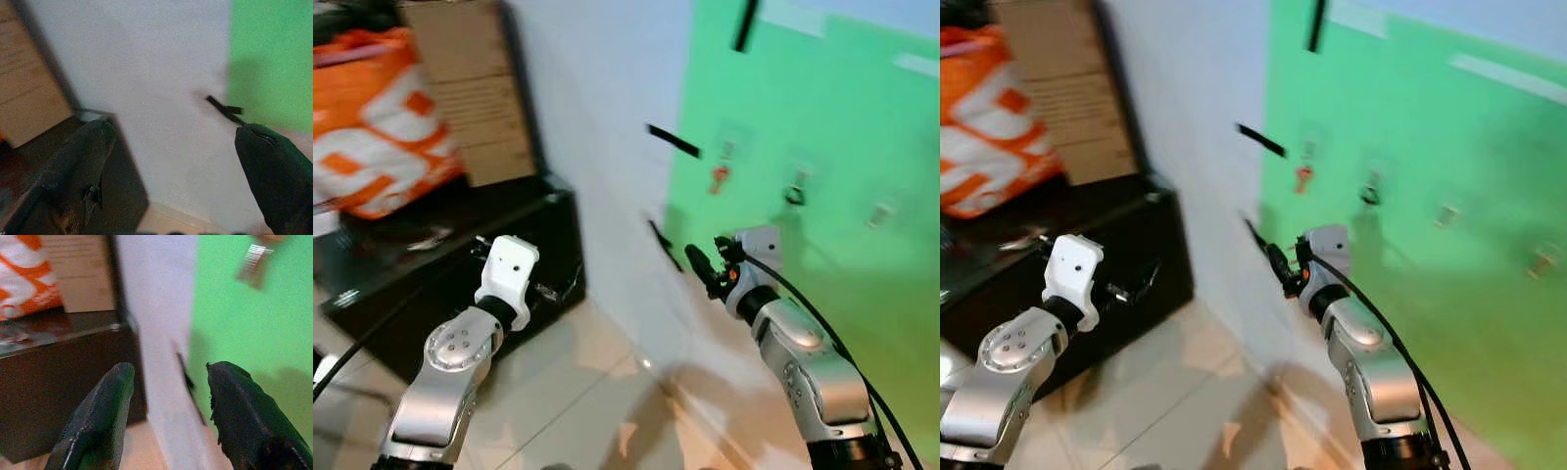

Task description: Hang keys on a hook

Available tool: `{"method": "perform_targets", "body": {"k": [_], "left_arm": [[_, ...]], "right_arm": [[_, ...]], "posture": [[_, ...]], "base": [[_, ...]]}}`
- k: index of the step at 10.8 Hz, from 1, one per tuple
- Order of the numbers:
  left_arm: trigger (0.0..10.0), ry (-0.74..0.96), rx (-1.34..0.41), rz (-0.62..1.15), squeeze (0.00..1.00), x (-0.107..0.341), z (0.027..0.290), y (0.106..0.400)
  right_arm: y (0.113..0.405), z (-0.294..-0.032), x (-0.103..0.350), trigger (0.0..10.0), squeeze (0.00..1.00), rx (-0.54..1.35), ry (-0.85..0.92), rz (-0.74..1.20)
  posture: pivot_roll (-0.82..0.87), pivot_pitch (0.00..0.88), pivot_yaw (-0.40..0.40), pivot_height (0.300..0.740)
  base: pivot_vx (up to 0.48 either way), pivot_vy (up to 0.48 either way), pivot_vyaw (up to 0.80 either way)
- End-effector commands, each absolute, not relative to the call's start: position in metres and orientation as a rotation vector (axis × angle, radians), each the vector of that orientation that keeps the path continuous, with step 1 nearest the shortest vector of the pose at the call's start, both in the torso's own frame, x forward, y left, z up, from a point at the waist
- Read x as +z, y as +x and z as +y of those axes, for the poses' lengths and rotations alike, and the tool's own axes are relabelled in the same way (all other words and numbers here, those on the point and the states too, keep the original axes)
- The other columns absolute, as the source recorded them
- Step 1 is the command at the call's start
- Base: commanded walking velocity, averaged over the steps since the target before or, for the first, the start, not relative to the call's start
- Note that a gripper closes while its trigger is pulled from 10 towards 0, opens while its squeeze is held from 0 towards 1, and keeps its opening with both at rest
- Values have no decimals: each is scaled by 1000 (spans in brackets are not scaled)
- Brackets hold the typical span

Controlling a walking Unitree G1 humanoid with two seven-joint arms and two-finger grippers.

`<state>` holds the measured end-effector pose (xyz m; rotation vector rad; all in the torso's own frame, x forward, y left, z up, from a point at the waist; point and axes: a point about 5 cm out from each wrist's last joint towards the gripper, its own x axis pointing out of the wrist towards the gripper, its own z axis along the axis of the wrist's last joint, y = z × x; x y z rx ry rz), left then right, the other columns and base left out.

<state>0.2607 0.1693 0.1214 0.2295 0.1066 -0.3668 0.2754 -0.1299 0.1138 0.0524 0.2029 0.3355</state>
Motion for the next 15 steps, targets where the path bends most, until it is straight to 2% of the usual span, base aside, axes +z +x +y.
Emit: {"method": "perform_targets", "body": {"k": [1, 12, 15], "left_arm": [[10000, 231, -347, 96, 0, 123, 171, 261], [10000, 227, -298, 78, 0, 126, 174, 261], [10000, 225, -296, 78, 0, 126, 175, 261]], "right_arm": [[277, -129, 114, 10000, 1000, 336, 41, 196], [278, -129, 113, 10000, 1000, 336, 36, 189], [279, -132, 113, 10000, 1000, 293, 46, 190]], "posture": [[-25, 0, 11, 740], [-6, 0, -11, 740], [-4, 0, -13, 740]], "base": [[289, 0, 800], [299, 0, 794], [318, 0, 0]]}}
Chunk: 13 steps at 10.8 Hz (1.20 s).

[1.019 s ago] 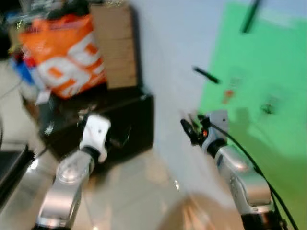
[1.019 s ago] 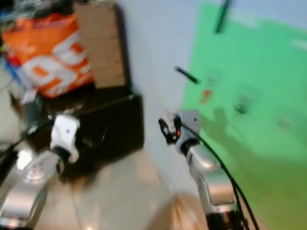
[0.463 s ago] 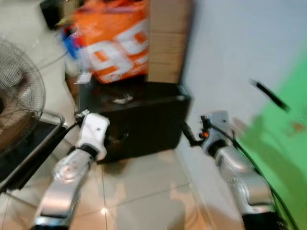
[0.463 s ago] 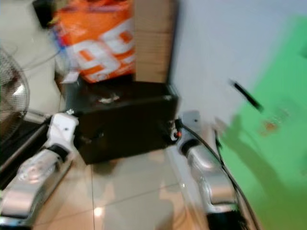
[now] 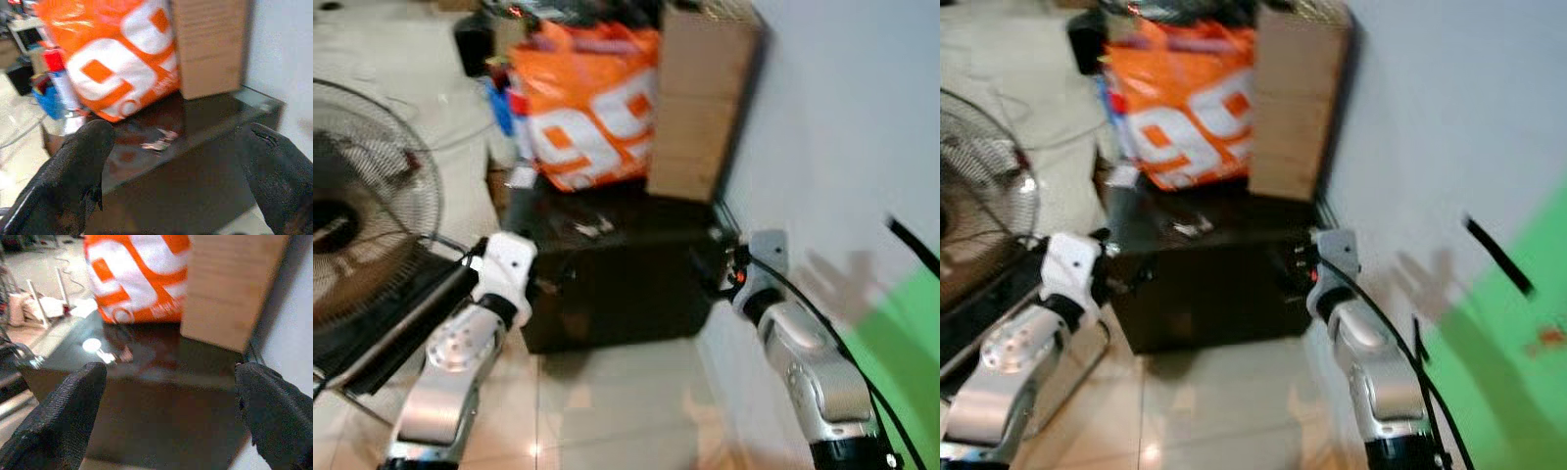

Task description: Hang keys on a hook

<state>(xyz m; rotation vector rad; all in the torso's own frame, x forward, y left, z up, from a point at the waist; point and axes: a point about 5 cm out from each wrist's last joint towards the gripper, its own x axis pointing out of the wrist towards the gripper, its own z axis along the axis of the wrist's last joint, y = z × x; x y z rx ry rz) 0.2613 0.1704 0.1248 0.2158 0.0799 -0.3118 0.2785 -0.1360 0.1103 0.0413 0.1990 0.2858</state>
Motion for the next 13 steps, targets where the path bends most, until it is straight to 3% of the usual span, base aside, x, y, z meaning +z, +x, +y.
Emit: {"method": "perform_targets", "body": {"k": [1, 13], "left_arm": [[10000, 225, -296, 77, 0, 126, 175, 261], [10000, 222, -303, 68, 0, 130, 175, 268]], "right_arm": [[280, -132, 113, 10000, 1000, 292, 44, 189], [283, -139, 114, 10000, 1000, 229, 33, 181]], "posture": [[-4, 0, -13, 740], [-15, 0, 3, 740]], "base": [[341, 0, 0], [368, 0, 0]]}}
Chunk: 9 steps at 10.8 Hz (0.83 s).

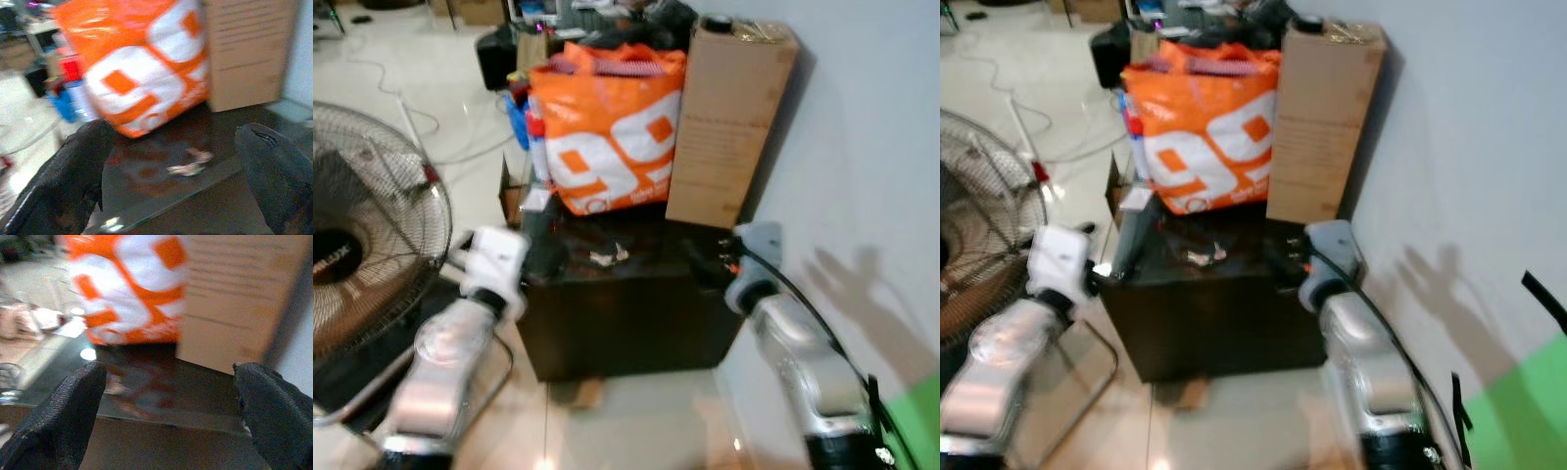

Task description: Hang keys on a hook

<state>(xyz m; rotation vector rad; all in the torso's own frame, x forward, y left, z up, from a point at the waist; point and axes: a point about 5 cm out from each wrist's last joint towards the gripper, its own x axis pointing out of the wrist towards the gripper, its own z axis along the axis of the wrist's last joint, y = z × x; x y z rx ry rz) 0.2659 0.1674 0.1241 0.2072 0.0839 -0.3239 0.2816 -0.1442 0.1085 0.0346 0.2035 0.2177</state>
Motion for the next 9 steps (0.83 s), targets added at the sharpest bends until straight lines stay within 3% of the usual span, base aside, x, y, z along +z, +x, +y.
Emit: {"method": "perform_targets", "body": {"k": [1, 9], "left_arm": [[10000, 223, -304, 69, 0, 130, 176, 268], [10000, 221, -313, 71, 0, 128, 175, 267]], "right_arm": [[284, -139, 114, 10000, 1000, 228, 32, 182], [286, -138, 114, 10000, 1000, 268, 0, 186]], "posture": [[-14, 0, 3, 740], [-11, 0, -4, 740]], "base": [[386, 0, 0], [377, 0, 0]]}}
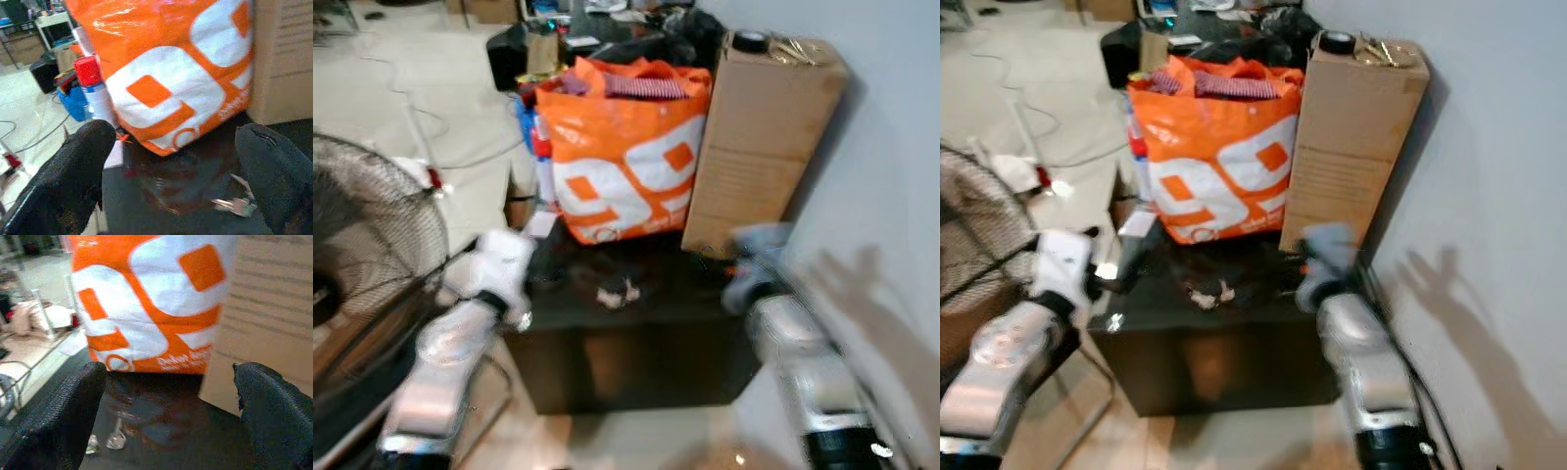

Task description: Hang keys on a hook

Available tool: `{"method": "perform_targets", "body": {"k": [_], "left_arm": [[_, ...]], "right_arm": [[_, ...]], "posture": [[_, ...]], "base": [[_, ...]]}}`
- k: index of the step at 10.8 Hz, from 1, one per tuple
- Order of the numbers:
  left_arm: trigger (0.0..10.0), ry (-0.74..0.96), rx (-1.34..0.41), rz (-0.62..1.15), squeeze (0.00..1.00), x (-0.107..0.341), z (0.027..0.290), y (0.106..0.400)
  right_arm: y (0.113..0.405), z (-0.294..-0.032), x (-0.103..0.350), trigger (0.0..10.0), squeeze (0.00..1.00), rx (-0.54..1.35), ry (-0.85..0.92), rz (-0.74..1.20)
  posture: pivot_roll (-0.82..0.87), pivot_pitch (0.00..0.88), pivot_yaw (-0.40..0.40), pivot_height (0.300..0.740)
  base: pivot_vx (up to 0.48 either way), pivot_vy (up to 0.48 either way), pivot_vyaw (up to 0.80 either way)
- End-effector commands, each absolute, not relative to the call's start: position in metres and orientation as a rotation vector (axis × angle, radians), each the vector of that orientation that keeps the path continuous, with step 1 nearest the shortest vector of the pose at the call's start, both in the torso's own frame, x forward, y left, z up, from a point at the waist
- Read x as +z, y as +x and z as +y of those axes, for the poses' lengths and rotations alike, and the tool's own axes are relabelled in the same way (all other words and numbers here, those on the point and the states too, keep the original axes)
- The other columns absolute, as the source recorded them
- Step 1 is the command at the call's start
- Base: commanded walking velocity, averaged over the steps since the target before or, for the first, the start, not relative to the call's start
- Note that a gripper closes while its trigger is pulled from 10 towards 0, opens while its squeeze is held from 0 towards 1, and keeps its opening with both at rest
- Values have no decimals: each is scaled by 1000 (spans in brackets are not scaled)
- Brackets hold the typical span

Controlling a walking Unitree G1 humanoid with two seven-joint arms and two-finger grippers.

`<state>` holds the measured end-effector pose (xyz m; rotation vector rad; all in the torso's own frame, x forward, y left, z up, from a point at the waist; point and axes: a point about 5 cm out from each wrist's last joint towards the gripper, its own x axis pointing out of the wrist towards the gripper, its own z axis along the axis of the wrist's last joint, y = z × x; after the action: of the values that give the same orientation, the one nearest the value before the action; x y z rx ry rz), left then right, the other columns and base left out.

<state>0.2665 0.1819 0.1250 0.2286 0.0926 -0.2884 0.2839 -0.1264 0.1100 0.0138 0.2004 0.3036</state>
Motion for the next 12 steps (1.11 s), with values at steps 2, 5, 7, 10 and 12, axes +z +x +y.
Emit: {"method": "perform_targets", "body": {"k": [2, 5, 7, 10, 12], "left_arm": [[10000, 220, -315, 71, 0, 129, 174, 268], [10000, 223, -321, 73, 0, 128, 173, 266], [10000, 240, -341, 84, 0, 125, 171, 265], [10000, 289, -510, 159, 0, 112, 162, 260], [10000, 326, -671, 254, 0, 98, 156, 247]], "right_arm": [[284, -135, 112, 10000, 1000, 311, -28, 194], [286, -140, 111, 10000, 1000, 312, -36, 210], [286, -143, 105, 10000, 1000, 355, -106, 264], [285, -149, 82, 10000, 498, 437, -229, 451], [285, -138, 62, 10000, 0, 566, -313, 580]], "posture": [[-11, 0, -3, 740], [-10, 0, -8, 740], [-14, 0, -10, 740], [-18, 0, -17, 740], [-40, 0, -17, 740]], "base": [[379, 0, 800], [374, 0, 0], [345, 0, 0], [0, 0, 0], [0, 0, 0]]}}
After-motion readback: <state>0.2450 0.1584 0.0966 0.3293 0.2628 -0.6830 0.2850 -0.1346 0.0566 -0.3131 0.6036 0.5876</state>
